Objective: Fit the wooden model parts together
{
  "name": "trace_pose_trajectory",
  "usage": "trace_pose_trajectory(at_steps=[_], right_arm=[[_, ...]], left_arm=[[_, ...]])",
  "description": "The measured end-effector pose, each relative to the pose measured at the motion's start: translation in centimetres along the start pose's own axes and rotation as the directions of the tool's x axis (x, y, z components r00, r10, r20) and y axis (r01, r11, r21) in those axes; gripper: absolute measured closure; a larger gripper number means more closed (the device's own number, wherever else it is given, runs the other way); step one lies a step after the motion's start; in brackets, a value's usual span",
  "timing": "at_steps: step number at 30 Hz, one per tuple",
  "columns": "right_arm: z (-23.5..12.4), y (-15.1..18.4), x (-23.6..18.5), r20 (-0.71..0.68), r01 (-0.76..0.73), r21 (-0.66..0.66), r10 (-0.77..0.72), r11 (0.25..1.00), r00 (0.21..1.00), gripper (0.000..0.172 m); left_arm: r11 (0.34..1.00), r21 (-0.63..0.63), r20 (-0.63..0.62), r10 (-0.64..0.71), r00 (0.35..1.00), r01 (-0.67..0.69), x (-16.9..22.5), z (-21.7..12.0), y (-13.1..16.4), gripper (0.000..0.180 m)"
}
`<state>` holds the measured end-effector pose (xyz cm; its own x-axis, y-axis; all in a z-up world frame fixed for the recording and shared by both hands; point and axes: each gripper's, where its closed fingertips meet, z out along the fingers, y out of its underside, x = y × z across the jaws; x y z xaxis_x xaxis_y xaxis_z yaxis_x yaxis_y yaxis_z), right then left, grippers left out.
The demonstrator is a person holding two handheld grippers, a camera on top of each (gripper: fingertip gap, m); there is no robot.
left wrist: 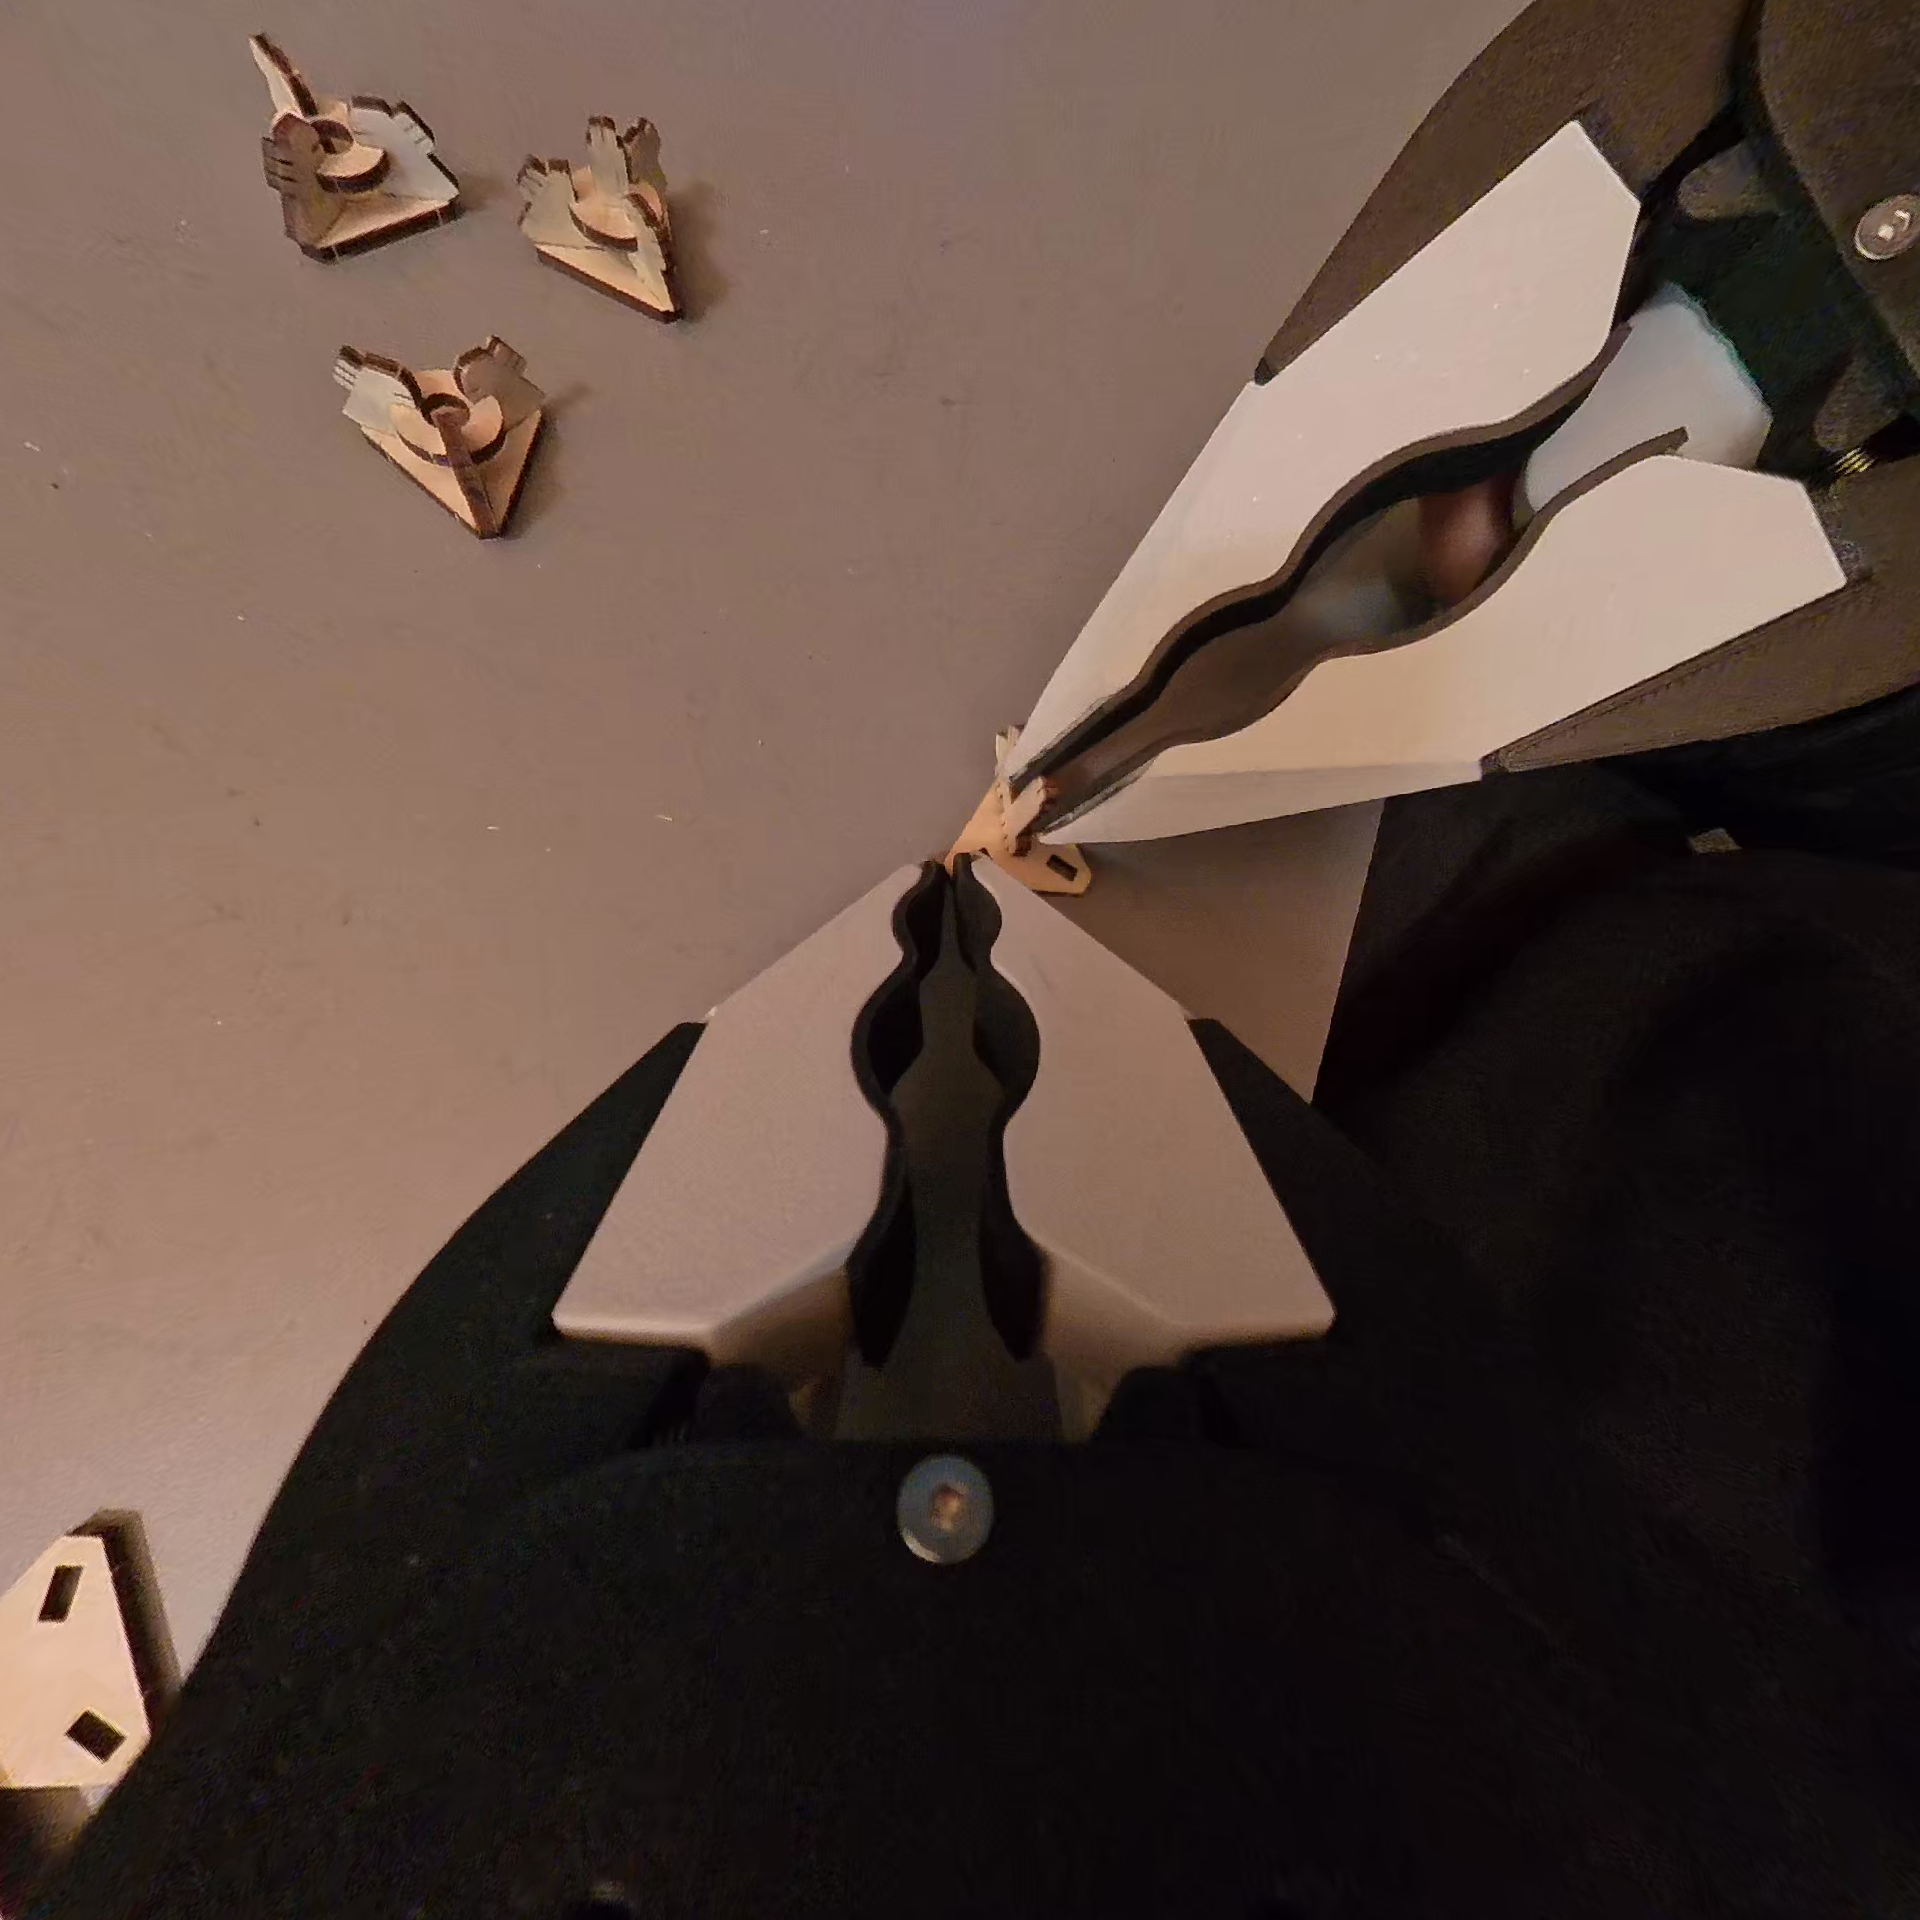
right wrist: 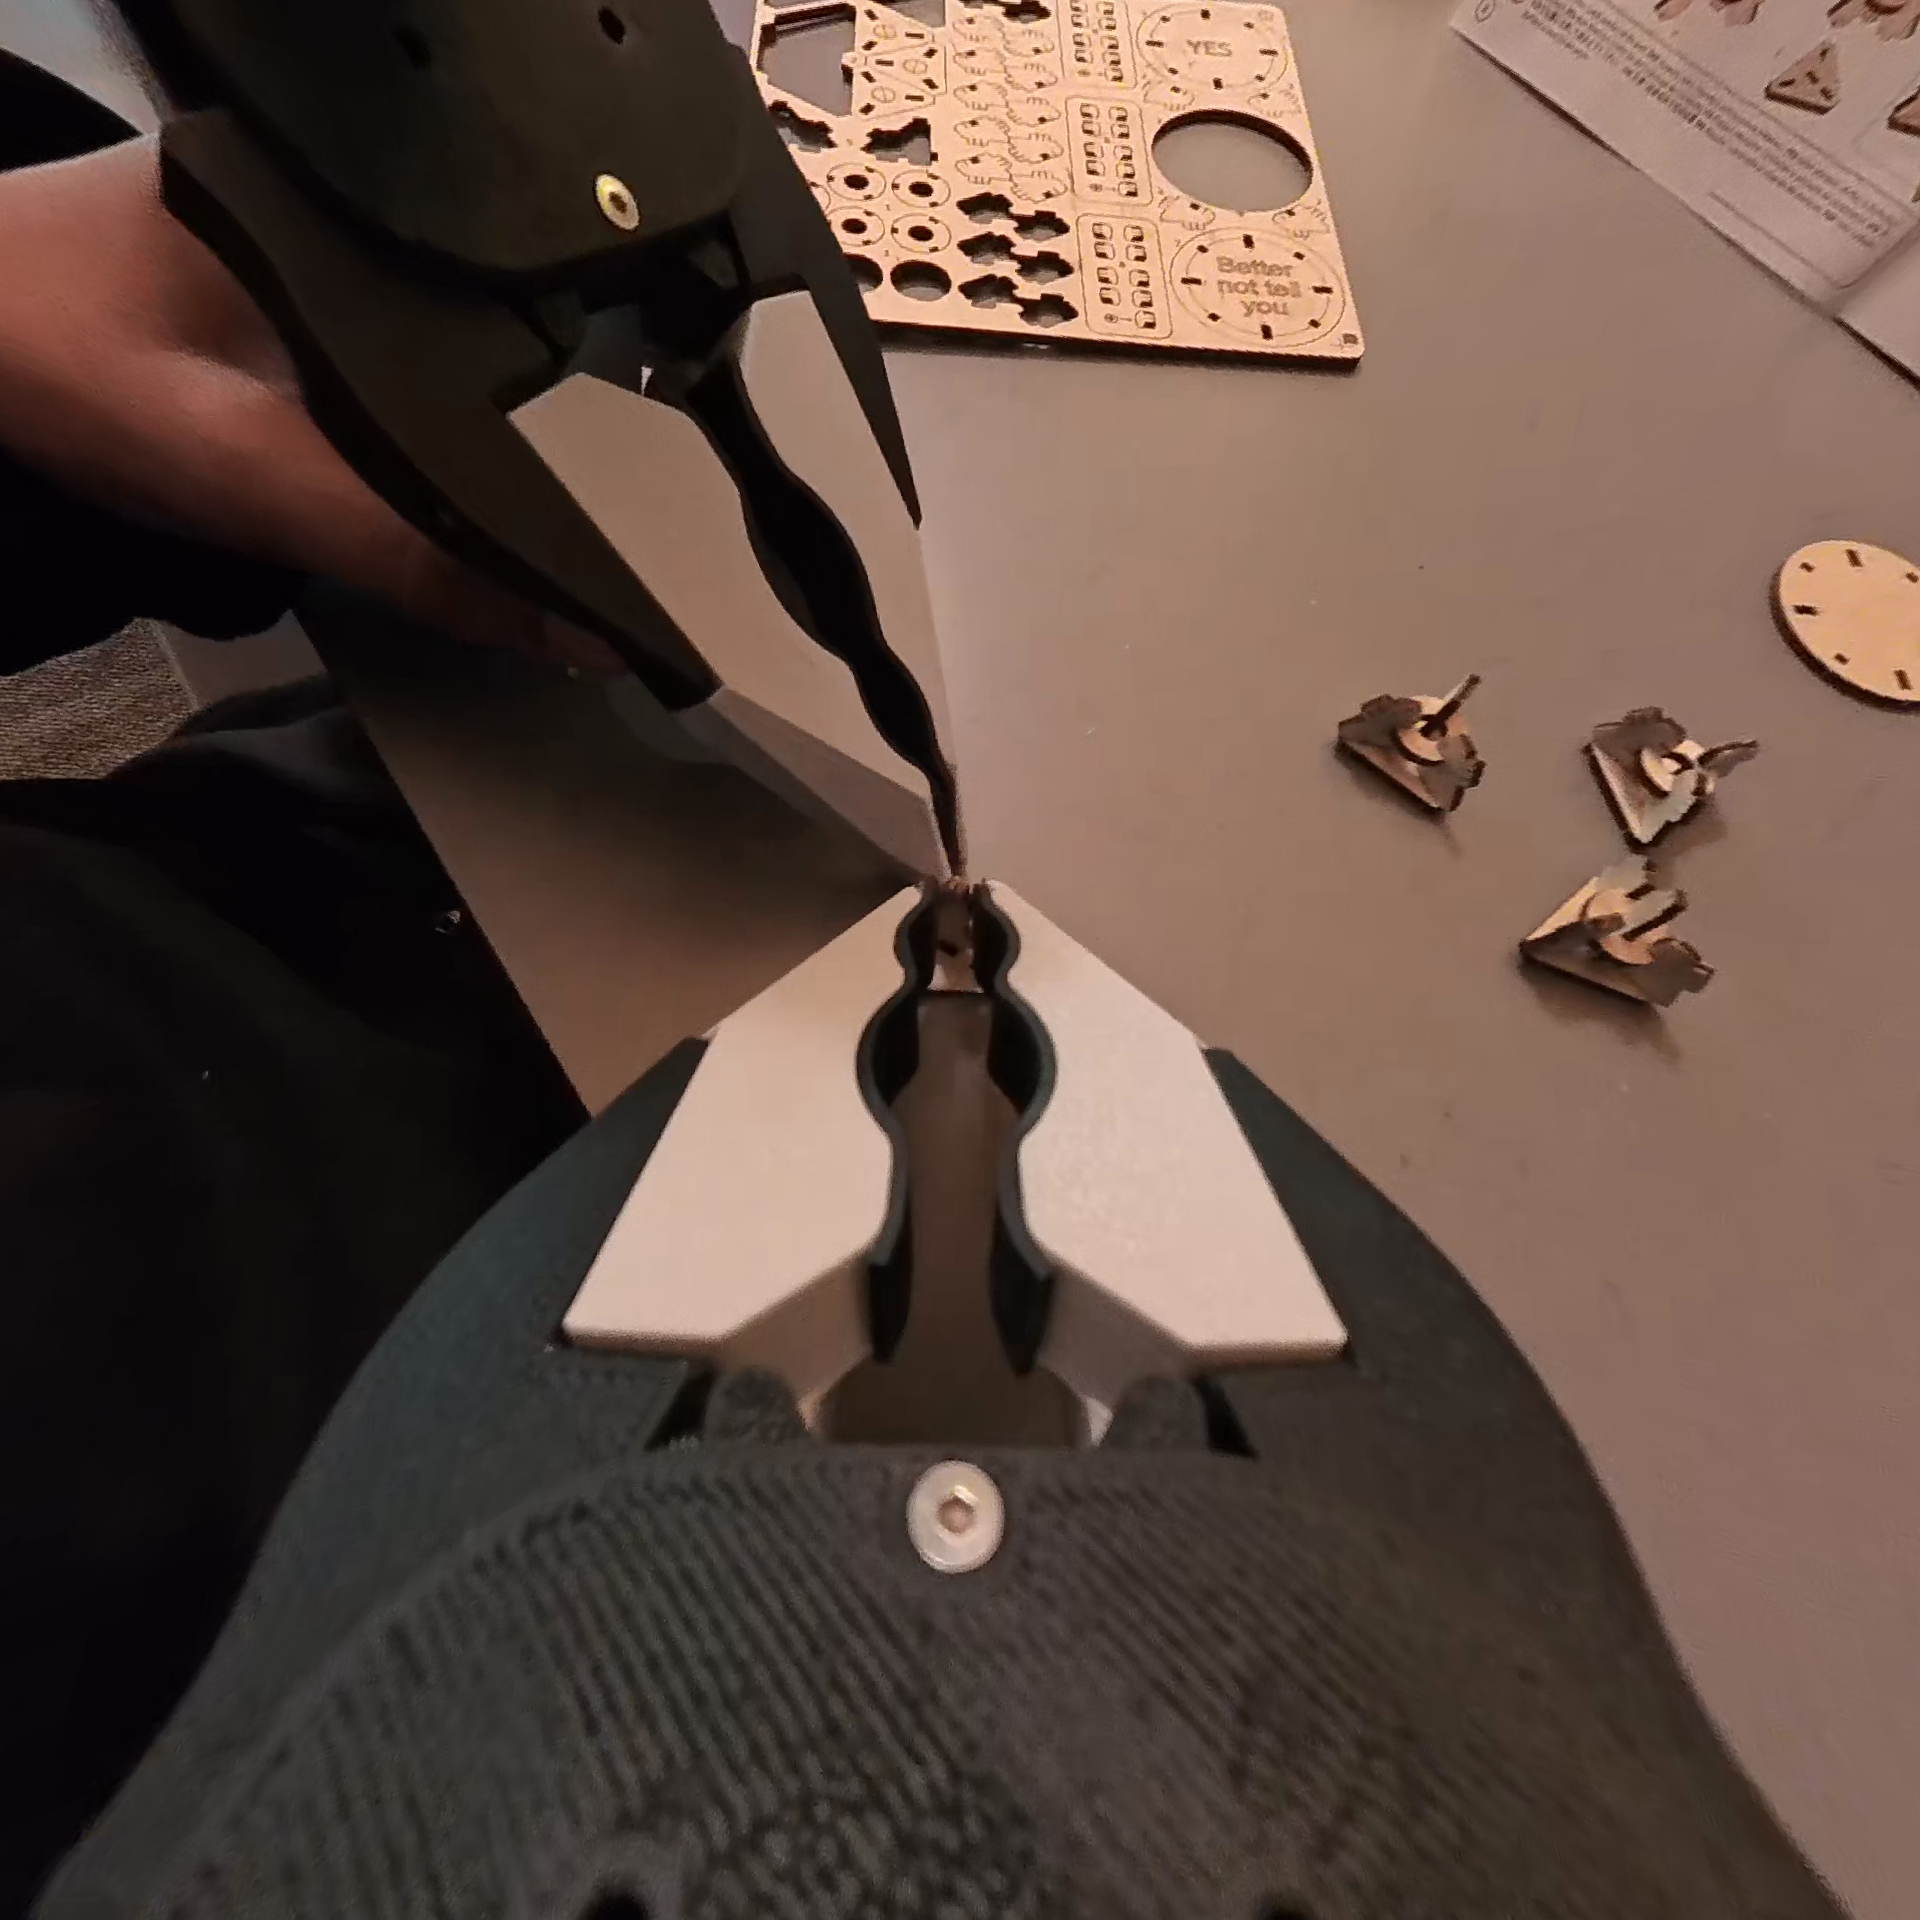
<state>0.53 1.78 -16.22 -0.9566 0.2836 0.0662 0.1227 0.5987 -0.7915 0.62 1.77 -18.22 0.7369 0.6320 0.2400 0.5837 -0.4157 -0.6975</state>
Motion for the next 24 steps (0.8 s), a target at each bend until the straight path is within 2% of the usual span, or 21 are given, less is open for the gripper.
trace_pose_trajectory(at_steps=[5,12,24], right_arm=[[-0.08,0.06,0.02,0.021,-0.021,0.005,0.021,1.000,1.000,0.167],[-0.09,-0.04,-0.07,-0.020,-0.004,-0.016,0.003,1.000,1.000,0.167],[-0.02,0.06,0.01,-0.042,-0.060,-0.020,0.059,0.998,0.997,0.167]], left_arm=[[1.000,0.000,-0.003,-0.003,1.000,0.003,-0.01,0.00,-0.01,0.176],[1.000,-0.001,-0.004,-0.001,1.000,0.001,0.01,-0.01,0.01,0.176],[1.000,-0.001,-0.005,-0.002,1.000,0.002,-0.02,-0.03,0.02,0.176]])
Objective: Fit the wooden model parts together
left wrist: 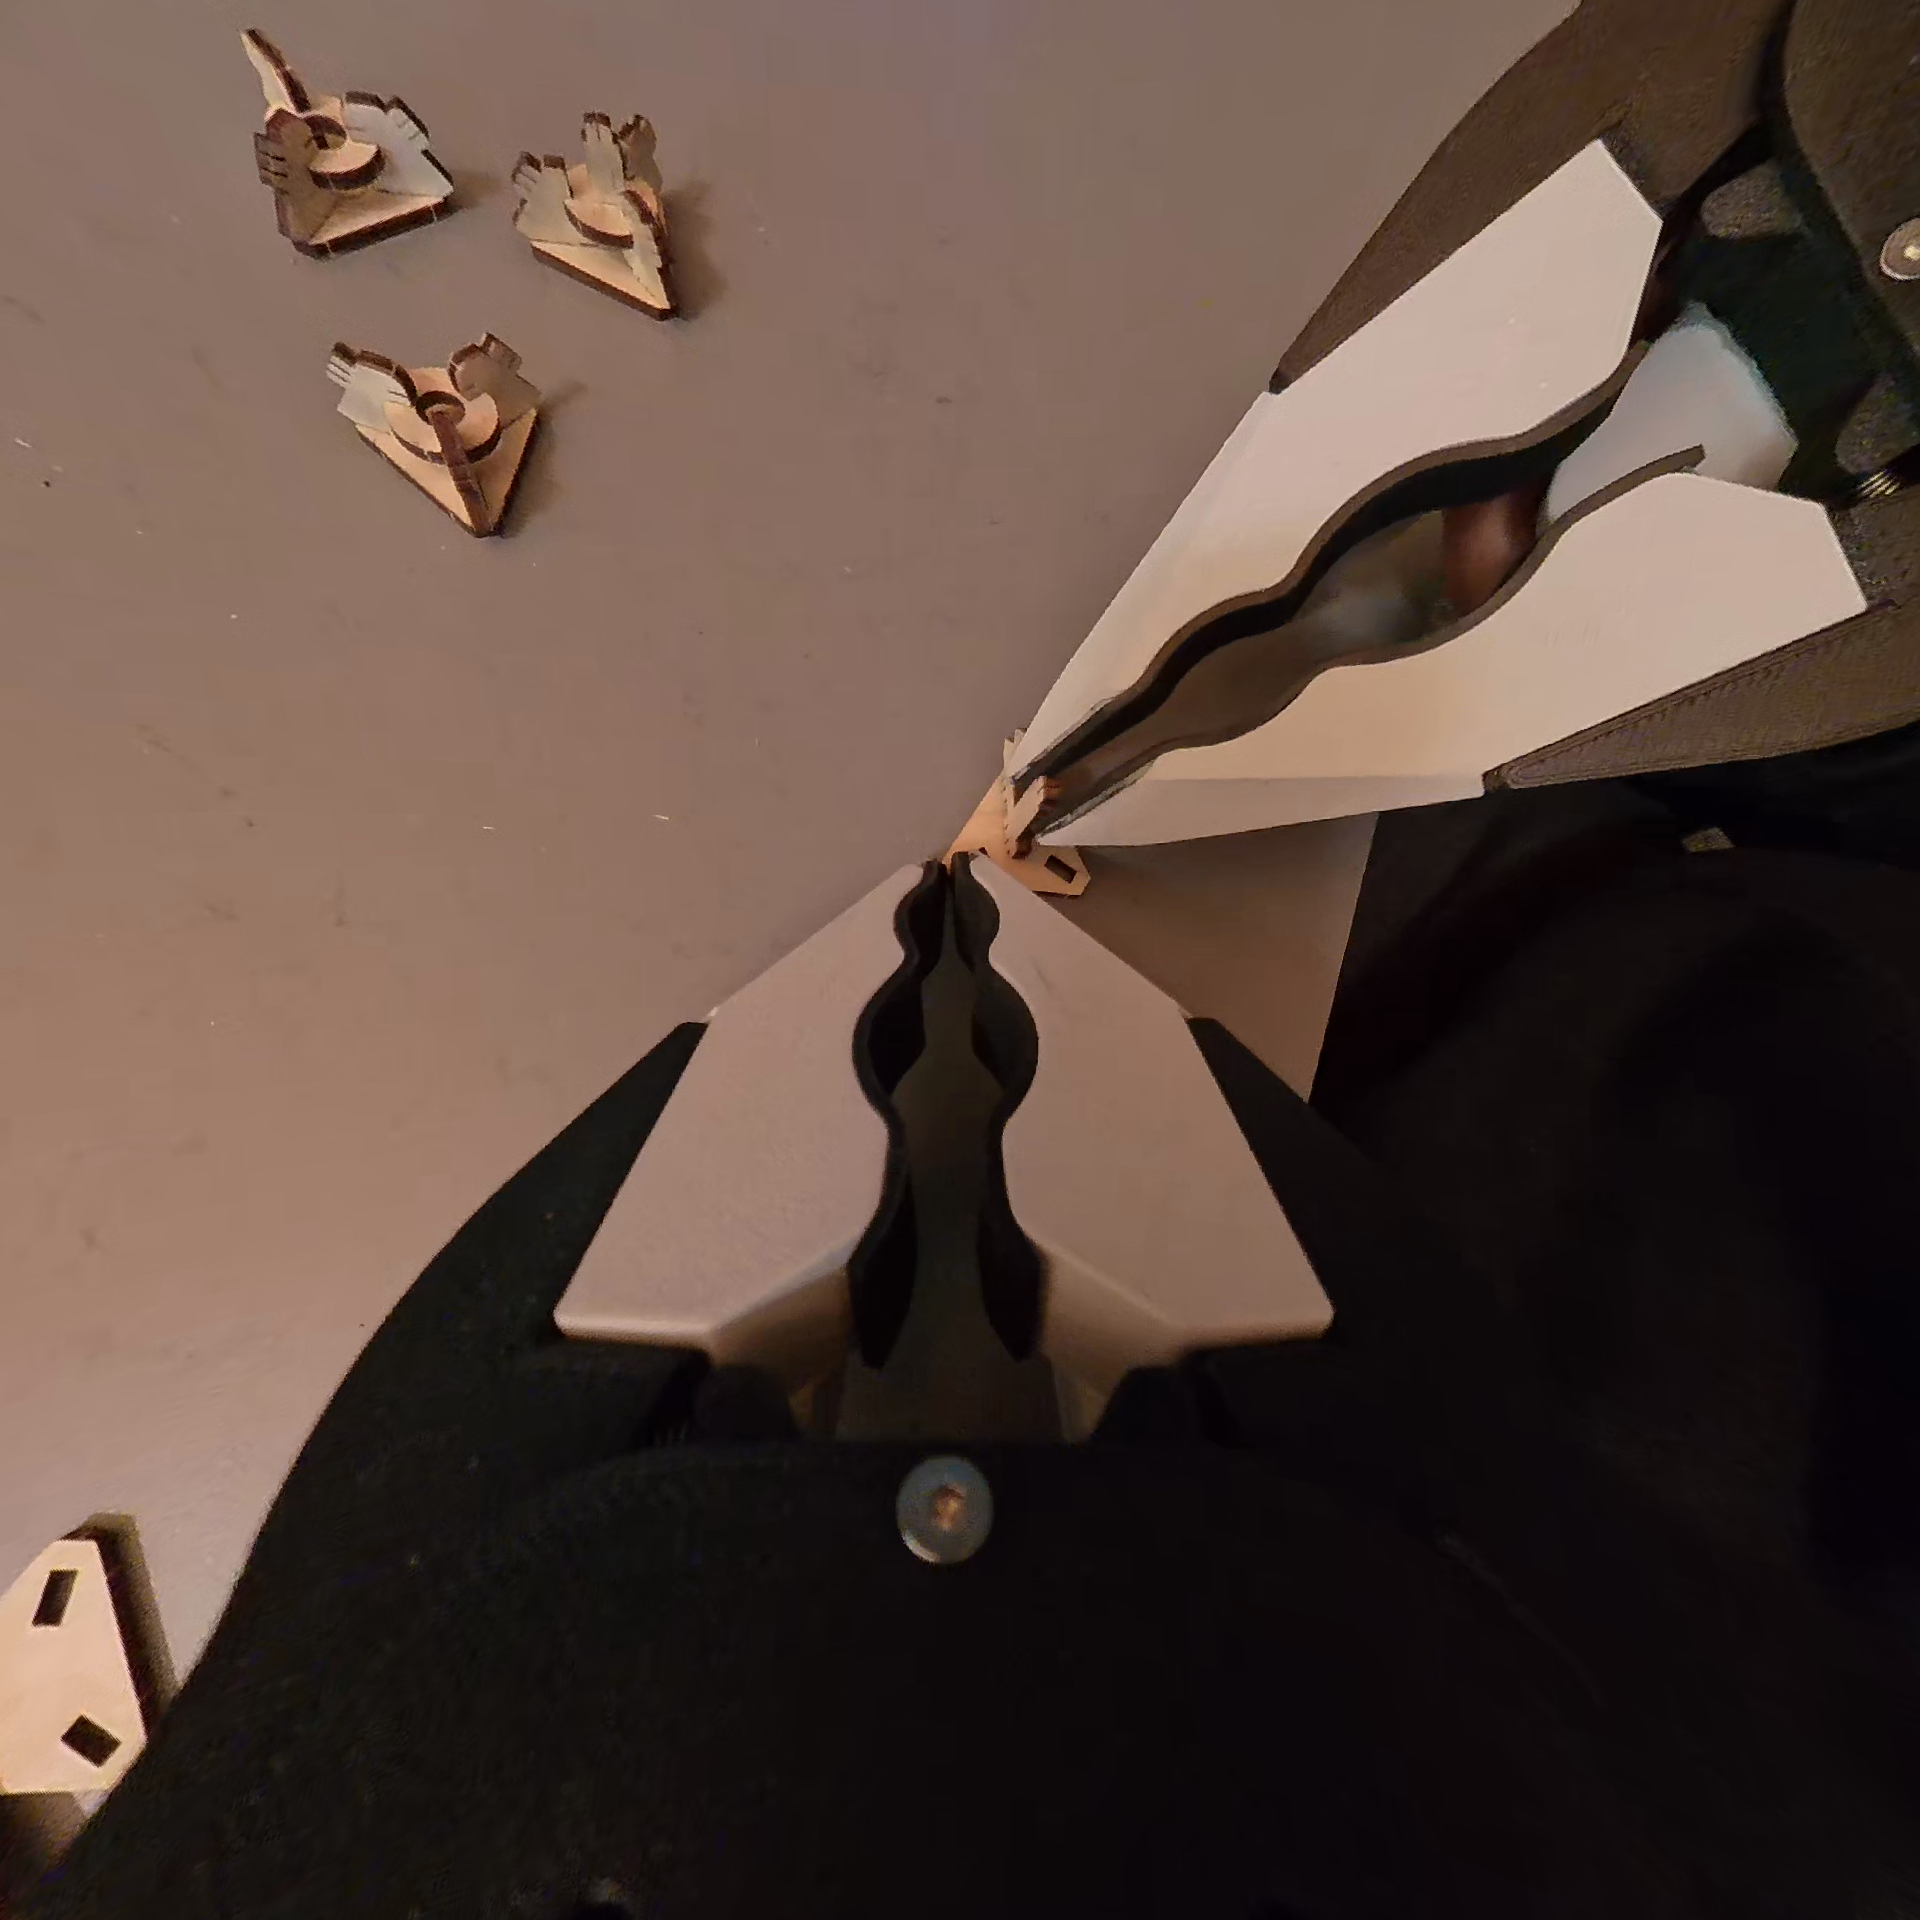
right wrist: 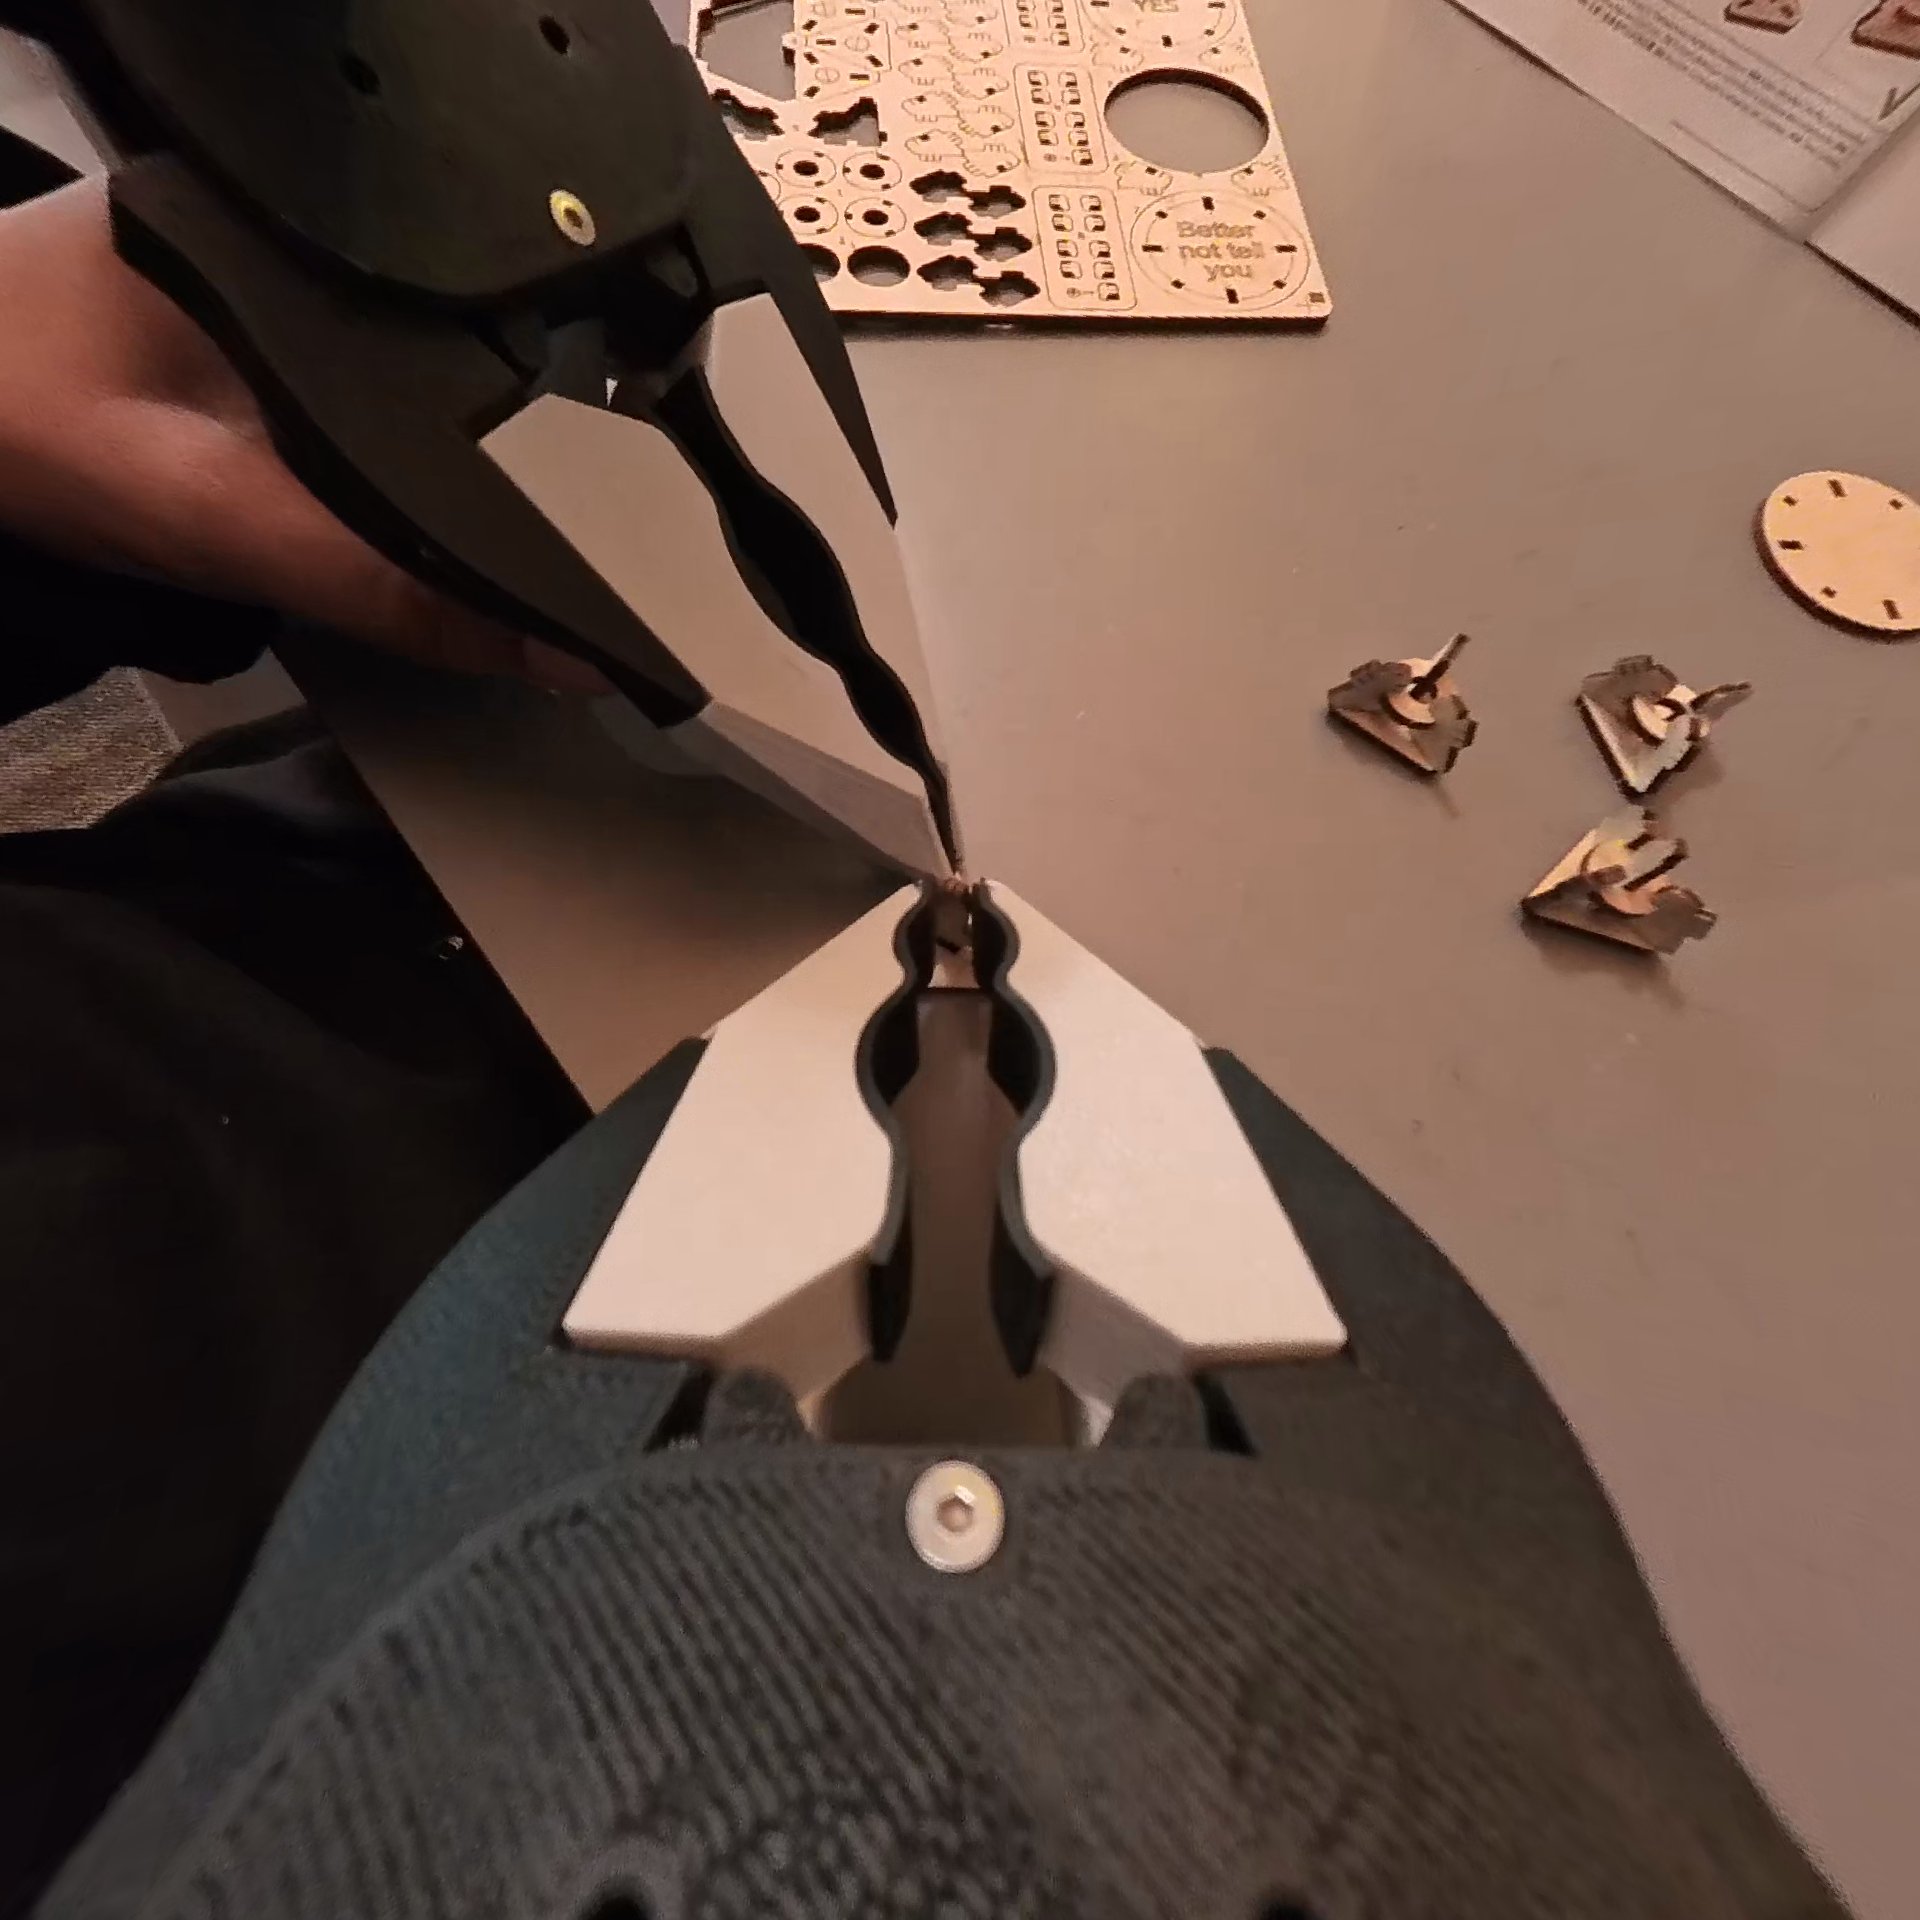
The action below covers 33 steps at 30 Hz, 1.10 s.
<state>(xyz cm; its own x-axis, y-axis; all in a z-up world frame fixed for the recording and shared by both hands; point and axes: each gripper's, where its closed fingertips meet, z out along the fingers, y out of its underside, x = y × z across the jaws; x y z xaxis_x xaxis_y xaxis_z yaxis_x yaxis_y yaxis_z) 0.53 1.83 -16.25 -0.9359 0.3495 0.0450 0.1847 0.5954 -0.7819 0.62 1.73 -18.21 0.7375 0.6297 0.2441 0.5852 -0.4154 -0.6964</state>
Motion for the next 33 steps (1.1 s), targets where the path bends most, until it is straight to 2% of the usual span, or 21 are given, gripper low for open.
trace_pose_trajectory(at_steps=[17,22,25,33], right_arm=[[-0.1,0.1,-0.2,-0.025,-0.013,-0.002,0.013,1.000,1.000,0.167],[-0.1,0.0,-0.2,-0.026,-0.016,0.007,0.016,1.000,1.000,0.167],[-0.1,0.0,-0.2,-0.020,-0.022,0.011,0.022,1.000,1.000,0.167],[-0.1,0.1,-0.1,-0.019,-0.034,0.012,0.034,0.999,0.999,0.167]], left_arm=[[1.000,0.011,-0.008,-0.005,1.000,0.005,0.1,-0.2,0.0,0.175],[0.997,0.050,-0.068,0.066,0.995,-0.062,1.6,-0.7,-0.3,0.170],[0.998,0.008,-0.077,0.056,0.995,-0.055,1.7,-0.2,0.1,0.168],[1.000,0.029,-0.133,0.009,0.991,-0.005,2.0,0.0,-0.5,0.169]])
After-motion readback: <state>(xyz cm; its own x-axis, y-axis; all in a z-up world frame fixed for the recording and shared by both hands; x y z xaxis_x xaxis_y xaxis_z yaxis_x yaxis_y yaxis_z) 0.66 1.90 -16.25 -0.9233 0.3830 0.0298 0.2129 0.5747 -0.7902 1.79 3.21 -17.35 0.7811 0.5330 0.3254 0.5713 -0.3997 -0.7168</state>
